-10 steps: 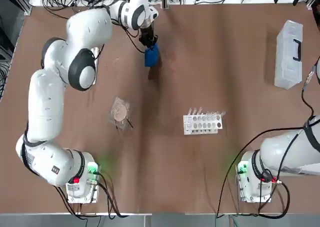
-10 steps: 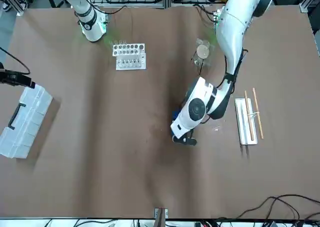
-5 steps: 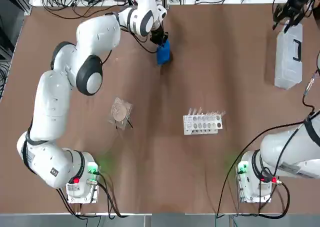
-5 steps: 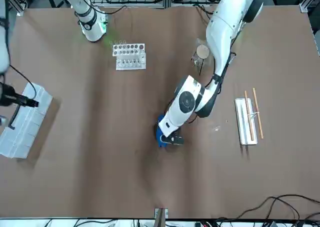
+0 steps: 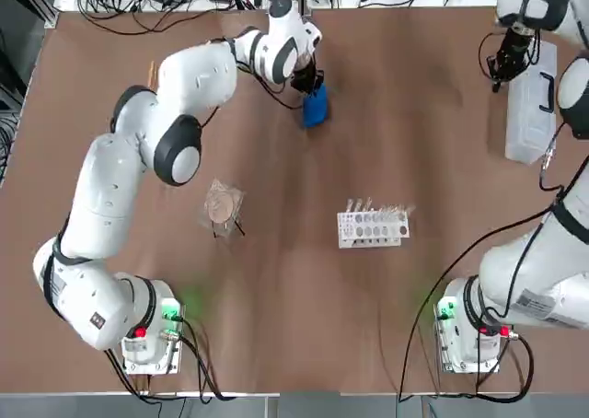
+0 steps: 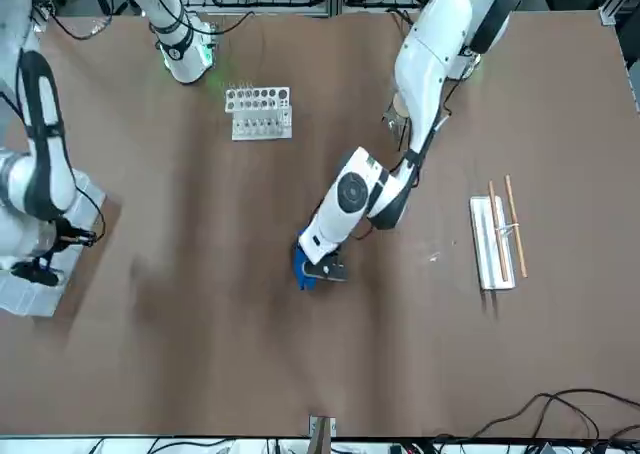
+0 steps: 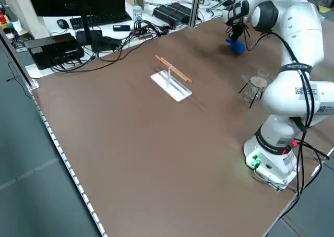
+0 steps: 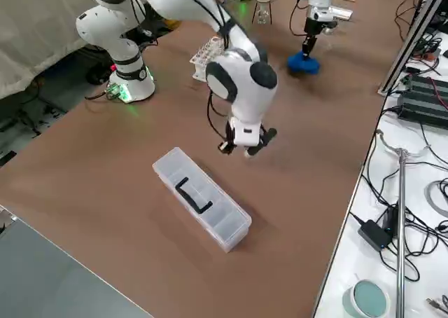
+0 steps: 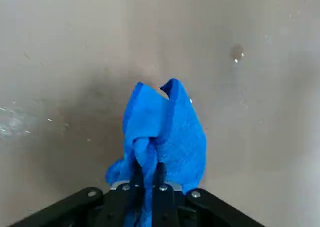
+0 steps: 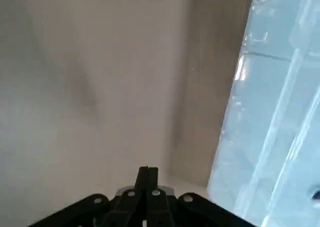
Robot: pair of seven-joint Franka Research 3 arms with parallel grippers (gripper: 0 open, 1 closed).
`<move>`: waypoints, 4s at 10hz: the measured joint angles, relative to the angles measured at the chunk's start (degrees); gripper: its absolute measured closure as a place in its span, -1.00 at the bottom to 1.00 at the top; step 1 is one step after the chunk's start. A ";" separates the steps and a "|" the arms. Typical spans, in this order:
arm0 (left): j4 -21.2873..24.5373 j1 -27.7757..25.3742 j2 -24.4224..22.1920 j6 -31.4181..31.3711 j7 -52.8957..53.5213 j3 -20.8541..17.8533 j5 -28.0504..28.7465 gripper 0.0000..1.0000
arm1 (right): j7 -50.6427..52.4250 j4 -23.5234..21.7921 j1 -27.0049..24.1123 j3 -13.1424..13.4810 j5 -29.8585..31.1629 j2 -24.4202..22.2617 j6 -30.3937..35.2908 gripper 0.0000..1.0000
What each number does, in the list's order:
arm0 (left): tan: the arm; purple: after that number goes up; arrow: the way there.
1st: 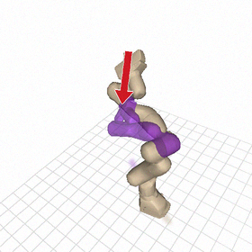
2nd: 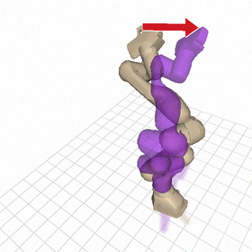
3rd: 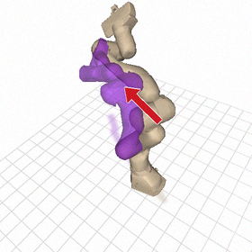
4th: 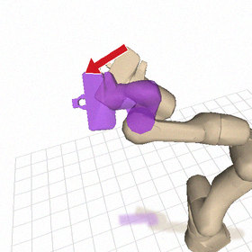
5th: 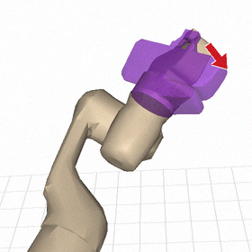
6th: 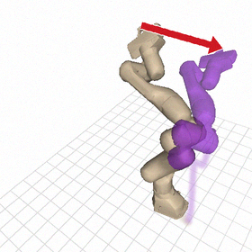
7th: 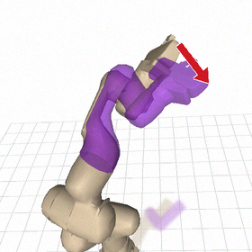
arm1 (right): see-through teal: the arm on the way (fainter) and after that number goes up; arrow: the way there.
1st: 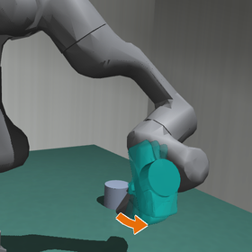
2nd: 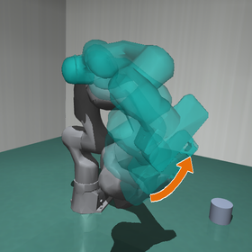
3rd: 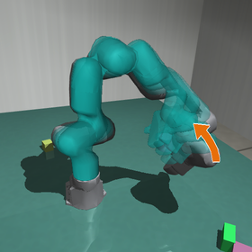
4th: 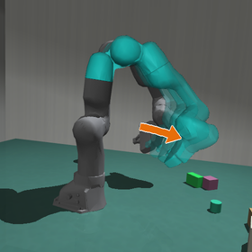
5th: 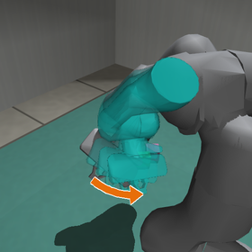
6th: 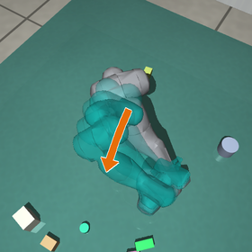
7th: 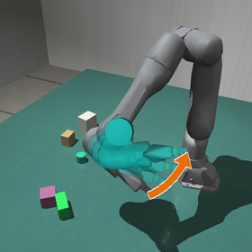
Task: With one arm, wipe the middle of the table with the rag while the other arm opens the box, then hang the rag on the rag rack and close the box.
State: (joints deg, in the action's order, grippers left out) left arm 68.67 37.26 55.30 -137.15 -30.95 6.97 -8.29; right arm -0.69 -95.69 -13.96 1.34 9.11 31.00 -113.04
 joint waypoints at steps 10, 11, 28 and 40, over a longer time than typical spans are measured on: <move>-0.40 -2.63 1.01 8.81 0.74 -4.19 0.24 0.82 | 0.04 2.20 -4.32 0.27 7.88 4.26 -5.31 0.98; -0.47 -3.40 0.88 11.50 1.21 -4.30 0.25 0.82 | 0.09 2.20 -4.66 0.27 7.89 4.25 -5.24 0.98; -2.58 1.66 3.09 -1.39 4.97 2.29 0.60 0.82 | 8.71 5.79 -9.42 0.12 10.01 -1.23 1.34 0.98; -2.11 -5.73 0.38 20.26 7.04 -5.67 0.70 0.82 | 21.22 5.98 -20.52 -0.36 8.88 -0.69 -0.24 0.74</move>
State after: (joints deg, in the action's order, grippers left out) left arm 66.56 31.53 55.68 -116.88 -23.91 1.30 -7.59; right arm 20.53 -89.71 -34.48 0.98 17.99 30.31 -113.28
